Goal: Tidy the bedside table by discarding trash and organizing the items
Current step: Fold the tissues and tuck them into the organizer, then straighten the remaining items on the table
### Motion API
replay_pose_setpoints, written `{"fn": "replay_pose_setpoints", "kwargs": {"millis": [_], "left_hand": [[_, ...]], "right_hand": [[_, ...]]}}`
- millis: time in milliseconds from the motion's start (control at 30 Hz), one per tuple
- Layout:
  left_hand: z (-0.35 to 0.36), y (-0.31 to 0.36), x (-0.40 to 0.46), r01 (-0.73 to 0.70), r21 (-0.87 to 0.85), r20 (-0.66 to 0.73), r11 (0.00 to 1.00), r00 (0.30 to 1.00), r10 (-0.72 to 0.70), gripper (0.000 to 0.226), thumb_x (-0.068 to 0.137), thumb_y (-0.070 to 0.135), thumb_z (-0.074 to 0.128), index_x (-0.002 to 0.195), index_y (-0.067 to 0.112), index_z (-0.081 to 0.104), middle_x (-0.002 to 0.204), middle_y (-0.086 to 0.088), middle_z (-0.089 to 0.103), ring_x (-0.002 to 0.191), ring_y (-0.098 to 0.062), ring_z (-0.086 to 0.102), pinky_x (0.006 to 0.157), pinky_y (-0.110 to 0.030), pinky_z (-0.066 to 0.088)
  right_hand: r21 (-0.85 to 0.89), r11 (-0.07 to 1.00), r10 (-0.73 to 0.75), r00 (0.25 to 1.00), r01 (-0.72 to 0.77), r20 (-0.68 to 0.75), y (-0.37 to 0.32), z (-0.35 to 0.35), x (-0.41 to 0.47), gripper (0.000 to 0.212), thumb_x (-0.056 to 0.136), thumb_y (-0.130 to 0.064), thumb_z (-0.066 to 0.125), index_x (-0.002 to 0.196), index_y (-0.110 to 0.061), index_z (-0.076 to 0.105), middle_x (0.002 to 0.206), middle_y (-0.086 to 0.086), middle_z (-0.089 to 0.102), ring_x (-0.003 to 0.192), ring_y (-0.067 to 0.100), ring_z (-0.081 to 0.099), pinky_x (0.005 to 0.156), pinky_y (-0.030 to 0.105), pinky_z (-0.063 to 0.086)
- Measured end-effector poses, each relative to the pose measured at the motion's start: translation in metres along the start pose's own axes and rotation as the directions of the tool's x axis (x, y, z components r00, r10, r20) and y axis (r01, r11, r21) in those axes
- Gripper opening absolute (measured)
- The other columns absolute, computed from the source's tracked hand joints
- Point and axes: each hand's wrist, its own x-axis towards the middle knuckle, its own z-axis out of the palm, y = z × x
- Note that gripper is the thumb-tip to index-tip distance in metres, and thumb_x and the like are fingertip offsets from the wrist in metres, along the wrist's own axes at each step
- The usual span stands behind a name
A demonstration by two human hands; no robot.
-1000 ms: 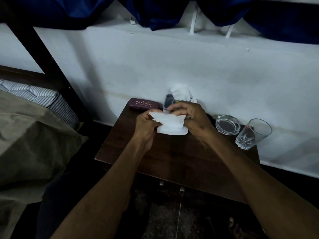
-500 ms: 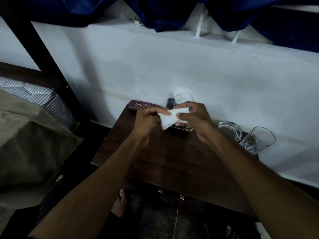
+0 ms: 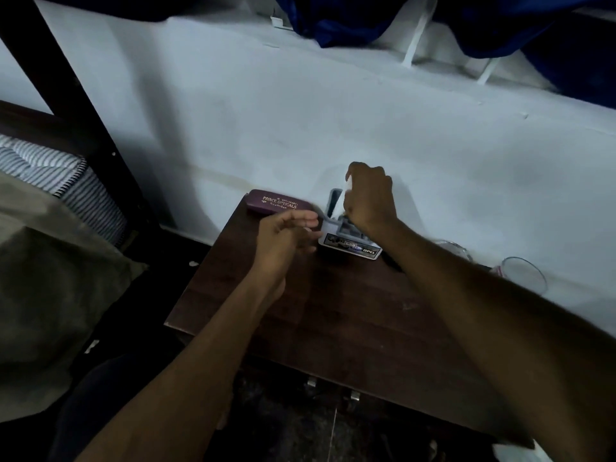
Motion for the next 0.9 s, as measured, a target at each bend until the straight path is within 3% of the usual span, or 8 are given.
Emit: {"fn": "replay_pose_setpoints", "kwargs": {"millis": [133, 233, 333, 467, 633, 733, 833, 900], "left_hand": [[-0.004, 0.007, 0.002, 0.002, 0.001, 0.037, 1.0, 0.999, -0.002, 0.025, 0.094, -0.007, 0.062, 0.114, 0.002, 0.076, 0.109, -0.014, 0.081, 0.098, -0.03, 0.08, 0.074, -0.032, 0.064], [-0.007, 0.009, 0.005, 0.013, -0.021, 0.039, 1.0, 0.999, -0.013, 0.025, 0.097, -0.005, 0.059, 0.111, 0.005, 0.076, 0.11, -0.014, 0.081, 0.095, -0.028, 0.08, 0.073, -0.031, 0.064], [-0.007, 0.008, 0.008, 0.02, -0.006, 0.054, 1.0, 0.998, -0.019, 0.027, 0.1, -0.005, 0.054, 0.118, 0.002, 0.074, 0.114, -0.016, 0.079, 0.101, -0.031, 0.079, 0.072, -0.029, 0.064], [-0.003, 0.007, 0.007, 0.017, 0.023, 0.077, 1.0, 0.997, -0.019, 0.027, 0.102, -0.003, 0.053, 0.118, 0.005, 0.073, 0.114, -0.013, 0.079, 0.101, -0.028, 0.078, 0.072, -0.028, 0.063], [-0.003, 0.003, 0.008, -0.028, 0.037, 0.061, 0.999, 0.998, 0.025, 0.029, 0.1, -0.008, 0.053, 0.119, 0.006, 0.07, 0.111, -0.01, 0.078, 0.091, -0.021, 0.078, 0.065, -0.023, 0.062], [0.002, -0.001, 0.006, -0.167, 0.177, 0.022, 0.97, 0.986, 0.165, 0.026, 0.095, -0.006, 0.064, 0.113, 0.012, 0.071, 0.108, -0.01, 0.078, 0.086, -0.016, 0.077, 0.065, -0.027, 0.061], [0.02, -0.008, -0.003, -0.391, 0.435, 0.11, 0.811, 0.917, 0.383, 0.027, 0.089, 0.0, 0.075, 0.111, 0.015, 0.074, 0.103, -0.004, 0.079, 0.091, -0.01, 0.076, 0.08, -0.031, 0.062], [0.044, -0.014, -0.019, -0.456, 0.508, 0.2, 0.731, 0.888, 0.415, 0.026, 0.088, 0.001, 0.077, 0.111, 0.011, 0.075, 0.101, 0.002, 0.079, 0.088, -0.001, 0.074, 0.083, -0.016, 0.058]], "right_hand": [[-0.028, 1.0, 0.005, 1.0, -0.005, 0.006, -0.011, 0.005, -0.006, 0.036, 0.098, -0.009, 0.057, 0.133, -0.004, 0.052, 0.125, 0.025, 0.061, 0.118, 0.045, 0.058, 0.091, 0.044, 0.049], [-0.1, 0.994, -0.036, 0.999, 0.037, 0.011, -0.018, 0.005, -0.01, 0.036, 0.103, -0.024, 0.057, 0.133, -0.005, 0.051, 0.127, 0.021, 0.063, 0.119, 0.042, 0.061, 0.091, 0.044, 0.048], [-0.19, 0.977, -0.105, 0.994, 0.098, -0.03, -0.02, 0.003, -0.017, 0.038, 0.099, -0.017, 0.061, 0.134, -0.007, 0.05, 0.124, 0.015, 0.063, 0.116, 0.037, 0.062, 0.082, 0.043, 0.047], [-0.228, 0.965, -0.12, 0.991, 0.13, 0.058, -0.012, 0.004, -0.029, 0.035, 0.088, -0.007, 0.066, 0.121, -0.011, 0.054, 0.118, 0.011, 0.061, 0.115, 0.033, 0.059, 0.07, 0.038, 0.037], [-0.144, 0.986, -0.109, 0.975, 0.082, -0.192, 0.029, -0.022, -0.063, 0.027, 0.1, -0.024, 0.059, 0.125, -0.014, 0.059, 0.12, 0.008, 0.064, 0.117, 0.03, 0.058, 0.077, 0.042, 0.053], [-0.08, 0.996, -0.07, 0.936, 0.045, -0.345, 0.101, -0.051, -0.088, 0.022, 0.096, -0.021, 0.059, 0.115, -0.014, 0.066, 0.108, 0.007, 0.068, 0.11, 0.031, 0.06, 0.081, 0.042, 0.056], [-0.047, 0.998, 0.009, 0.87, -0.037, -0.492, 0.179, -0.089, -0.113, 0.018, 0.09, -0.015, 0.059, 0.107, -0.016, 0.066, 0.097, 0.001, 0.069, 0.097, 0.028, 0.06, 0.085, 0.041, 0.05], [-0.008, 0.992, 0.105, 0.871, -0.124, -0.479, 0.223, -0.11, -0.13, 0.028, 0.086, -0.007, 0.059, 0.112, -0.014, 0.064, 0.101, 0.001, 0.069, 0.096, 0.027, 0.06, 0.086, 0.037, 0.045]]}}
